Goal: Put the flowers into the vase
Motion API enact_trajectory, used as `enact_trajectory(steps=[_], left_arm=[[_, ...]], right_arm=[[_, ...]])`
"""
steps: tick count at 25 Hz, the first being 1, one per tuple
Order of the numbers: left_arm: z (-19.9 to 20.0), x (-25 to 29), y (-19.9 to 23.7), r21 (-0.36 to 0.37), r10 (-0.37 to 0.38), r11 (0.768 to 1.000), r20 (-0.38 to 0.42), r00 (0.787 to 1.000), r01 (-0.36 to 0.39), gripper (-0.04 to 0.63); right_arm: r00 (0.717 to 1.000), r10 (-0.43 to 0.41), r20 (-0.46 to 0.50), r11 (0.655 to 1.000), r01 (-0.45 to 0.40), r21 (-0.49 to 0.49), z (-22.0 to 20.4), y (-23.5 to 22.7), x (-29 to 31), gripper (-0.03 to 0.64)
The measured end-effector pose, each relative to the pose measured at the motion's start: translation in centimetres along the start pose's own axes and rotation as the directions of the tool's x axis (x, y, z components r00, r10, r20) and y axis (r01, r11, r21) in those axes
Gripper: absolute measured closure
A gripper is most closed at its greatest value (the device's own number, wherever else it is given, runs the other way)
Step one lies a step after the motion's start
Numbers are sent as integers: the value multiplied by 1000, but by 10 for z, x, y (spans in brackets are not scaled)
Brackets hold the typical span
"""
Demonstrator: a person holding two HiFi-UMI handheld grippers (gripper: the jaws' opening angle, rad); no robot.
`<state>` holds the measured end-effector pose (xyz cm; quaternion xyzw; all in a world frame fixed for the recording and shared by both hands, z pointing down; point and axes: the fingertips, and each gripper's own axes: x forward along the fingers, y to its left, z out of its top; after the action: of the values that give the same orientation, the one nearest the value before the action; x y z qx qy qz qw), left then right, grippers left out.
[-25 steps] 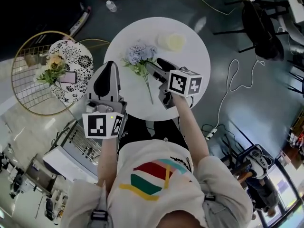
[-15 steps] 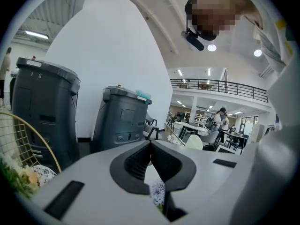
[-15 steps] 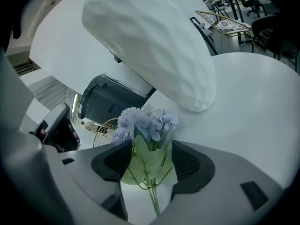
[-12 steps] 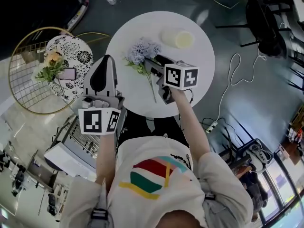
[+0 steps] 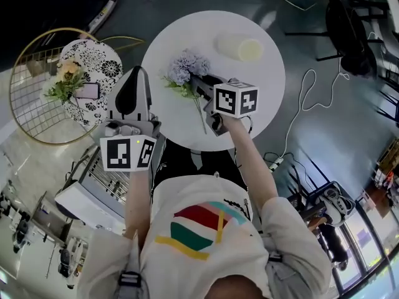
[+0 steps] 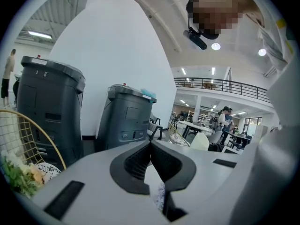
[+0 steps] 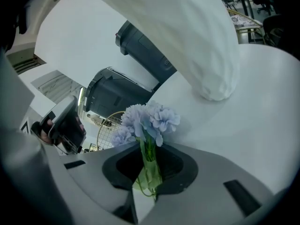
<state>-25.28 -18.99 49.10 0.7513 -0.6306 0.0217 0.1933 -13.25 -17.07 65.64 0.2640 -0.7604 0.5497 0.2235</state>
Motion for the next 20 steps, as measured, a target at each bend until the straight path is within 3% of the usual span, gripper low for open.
enact_trajectory(steps=[6, 10, 17, 20], left_arm=[[25, -10, -2, 11, 14, 1000, 50, 999, -15, 589], [46, -18, -9, 29, 14, 999, 102, 995, -17, 589], [98, -32, -36, 39, -23, 999, 228, 973, 15, 589], [110, -33, -52, 38, -44, 999, 229, 972, 36, 589]], right_arm=[[994, 26, 107, 995, -15, -103, 12, 27, -35, 546], [972, 88, 219, 983, -49, -179, 29, 56, -69, 546], [852, 255, 457, 932, -91, -350, 77, 123, -156, 546], [806, 286, 518, 895, -33, -444, 93, 142, -188, 546]])
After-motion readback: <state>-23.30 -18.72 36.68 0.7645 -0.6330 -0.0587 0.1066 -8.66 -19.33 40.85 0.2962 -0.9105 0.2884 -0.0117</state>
